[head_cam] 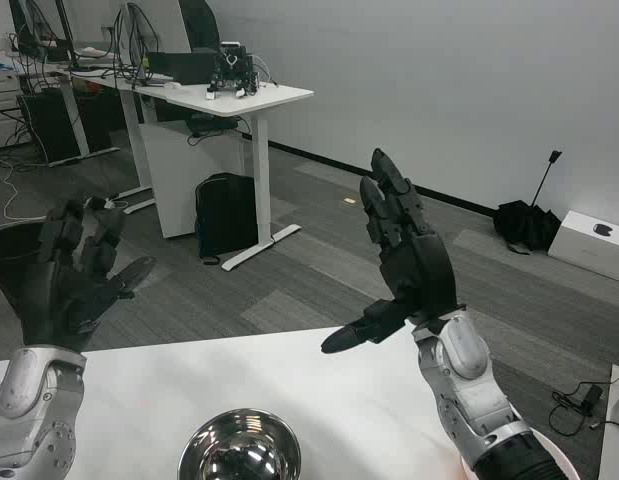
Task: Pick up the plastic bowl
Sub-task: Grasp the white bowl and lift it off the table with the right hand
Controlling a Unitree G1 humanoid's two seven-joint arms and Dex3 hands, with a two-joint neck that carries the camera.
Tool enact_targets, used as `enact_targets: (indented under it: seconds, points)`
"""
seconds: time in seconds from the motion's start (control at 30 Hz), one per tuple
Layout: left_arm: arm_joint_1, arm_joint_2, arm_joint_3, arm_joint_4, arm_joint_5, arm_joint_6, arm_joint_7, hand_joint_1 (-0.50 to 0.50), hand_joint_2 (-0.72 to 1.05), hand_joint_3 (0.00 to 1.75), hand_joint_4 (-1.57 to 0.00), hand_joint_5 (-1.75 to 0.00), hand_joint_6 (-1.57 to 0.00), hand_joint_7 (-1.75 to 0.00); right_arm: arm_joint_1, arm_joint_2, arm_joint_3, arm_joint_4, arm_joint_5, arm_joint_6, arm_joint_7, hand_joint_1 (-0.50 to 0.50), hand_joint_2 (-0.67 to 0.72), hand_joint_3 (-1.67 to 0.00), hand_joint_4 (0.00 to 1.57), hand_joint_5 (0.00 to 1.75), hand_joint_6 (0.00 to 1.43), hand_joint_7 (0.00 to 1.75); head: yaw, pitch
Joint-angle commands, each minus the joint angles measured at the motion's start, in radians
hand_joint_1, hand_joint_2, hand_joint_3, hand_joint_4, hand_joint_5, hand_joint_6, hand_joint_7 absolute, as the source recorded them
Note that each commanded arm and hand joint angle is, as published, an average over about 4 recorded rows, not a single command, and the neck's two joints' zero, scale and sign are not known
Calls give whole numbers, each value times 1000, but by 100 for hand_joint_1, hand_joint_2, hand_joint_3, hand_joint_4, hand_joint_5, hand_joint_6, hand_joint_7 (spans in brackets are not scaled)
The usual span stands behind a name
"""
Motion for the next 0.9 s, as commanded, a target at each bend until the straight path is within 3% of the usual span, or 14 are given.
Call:
enact_targets:
  seconds: [0.03, 0.1, 0.53, 0.67, 0.77, 0.9]
  points:
    - [105, 70, 203, -349, 293, -53, 68, -50, 69, 6, 0, 0, 0, 0, -119, -141, -4, -239, -309, 190, 55, -47, 34, 0, 0, 0, 0, 0, 145, 35]
    - [105, 70, 203, -349, 293, -54, 68, -50, 69, 2, 0, 0, 0, 0, -121, -141, -3, -239, -309, 190, 55, -47, 34, 0, 0, 0, 0, 0, 89, 21]
    - [107, 70, 203, -346, 292, -55, 68, -50, 69, 0, 0, 0, 0, 0, -125, -141, 4, -230, -306, 193, 55, -47, 34, -4, 0, 0, 0, 0, 90, 12]
    - [106, 68, 201, -344, 292, -55, 68, -50, 69, 2, 0, 0, 0, 0, -125, -142, 5, -228, -306, 198, 57, -48, 28, -6, 0, 0, 0, 0, 89, 2]
    - [107, 67, 199, -342, 292, -53, 68, -50, 69, 9, 0, 0, 0, 0, -125, -143, 4, -230, -306, 203, 57, -47, 28, -6, 0, 0, 0, 0, 83, -21]
    - [107, 66, 198, -329, 293, -52, 66, -50, 72, 0, 0, 0, 0, 0, -107, -138, -34, -271, -318, 209, 55, -46, 28, -2, 0, 0, 0, 0, 48, -81]
